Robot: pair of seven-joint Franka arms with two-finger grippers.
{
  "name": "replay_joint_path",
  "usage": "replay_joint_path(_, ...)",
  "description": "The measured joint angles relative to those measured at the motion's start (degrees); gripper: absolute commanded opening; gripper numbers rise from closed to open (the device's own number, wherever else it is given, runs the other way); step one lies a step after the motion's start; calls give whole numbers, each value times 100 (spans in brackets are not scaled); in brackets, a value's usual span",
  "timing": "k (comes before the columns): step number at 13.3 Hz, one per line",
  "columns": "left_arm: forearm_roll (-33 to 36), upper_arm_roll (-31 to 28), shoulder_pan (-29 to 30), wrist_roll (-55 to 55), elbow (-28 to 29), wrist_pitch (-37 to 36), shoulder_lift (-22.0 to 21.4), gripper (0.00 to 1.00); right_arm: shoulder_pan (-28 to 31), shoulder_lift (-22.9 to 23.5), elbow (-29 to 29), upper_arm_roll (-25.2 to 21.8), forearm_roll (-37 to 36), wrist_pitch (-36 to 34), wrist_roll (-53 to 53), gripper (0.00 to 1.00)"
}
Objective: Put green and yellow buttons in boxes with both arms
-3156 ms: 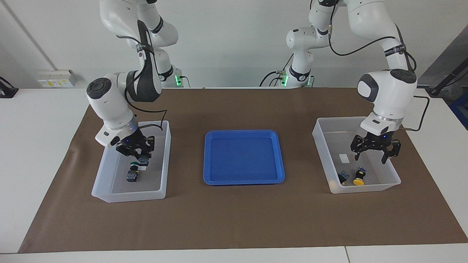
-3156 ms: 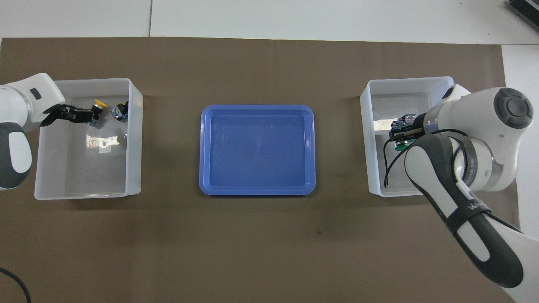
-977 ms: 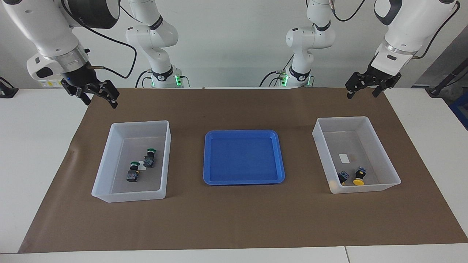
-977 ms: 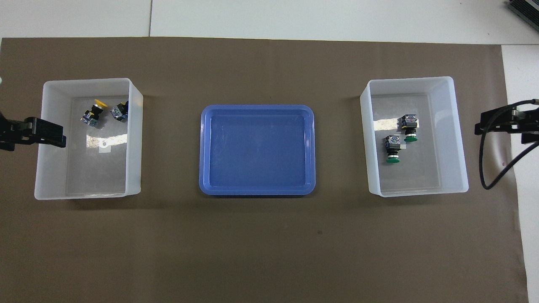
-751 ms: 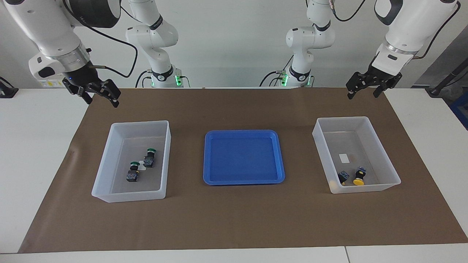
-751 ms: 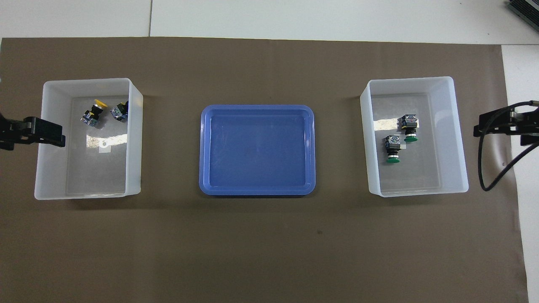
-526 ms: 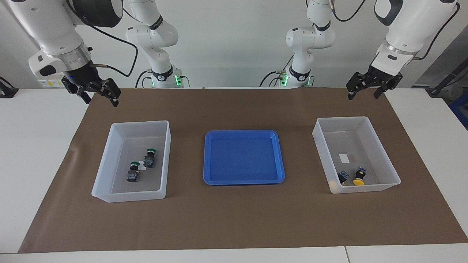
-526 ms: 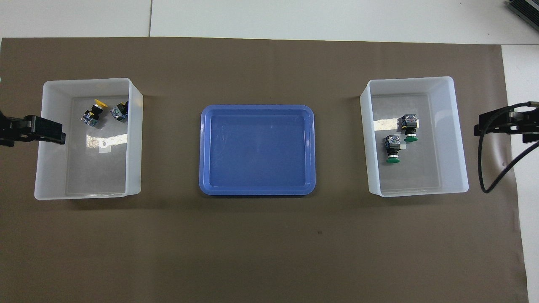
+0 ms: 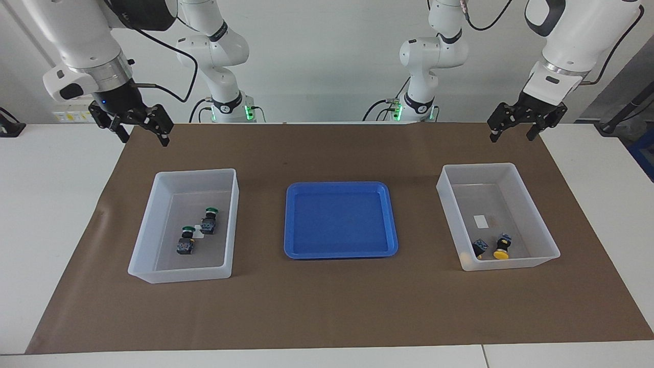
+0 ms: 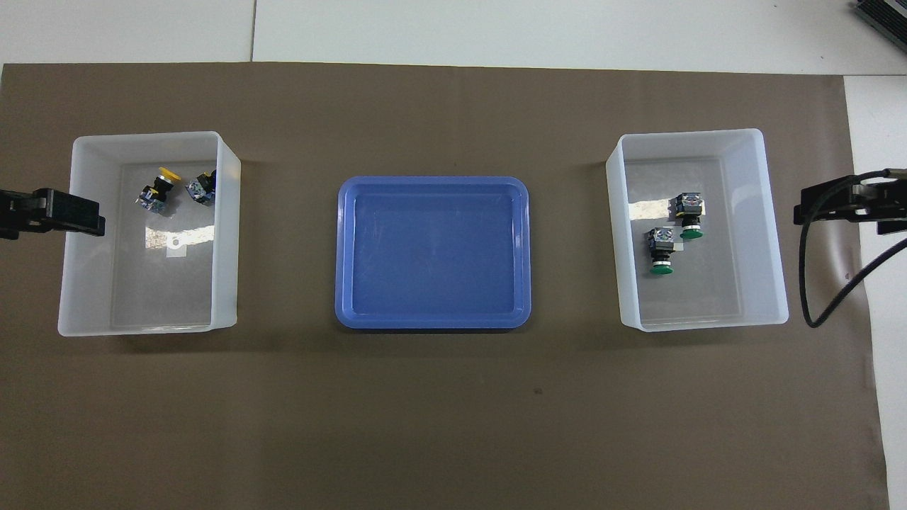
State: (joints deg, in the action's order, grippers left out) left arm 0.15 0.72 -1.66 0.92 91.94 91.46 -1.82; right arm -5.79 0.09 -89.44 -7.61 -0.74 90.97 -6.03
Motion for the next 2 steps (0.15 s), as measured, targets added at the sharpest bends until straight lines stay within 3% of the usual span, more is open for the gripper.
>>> replay_joint_path(2,0,0,1,-3,20,2,0,100,-29,0,0,4,-1,-8,3,100)
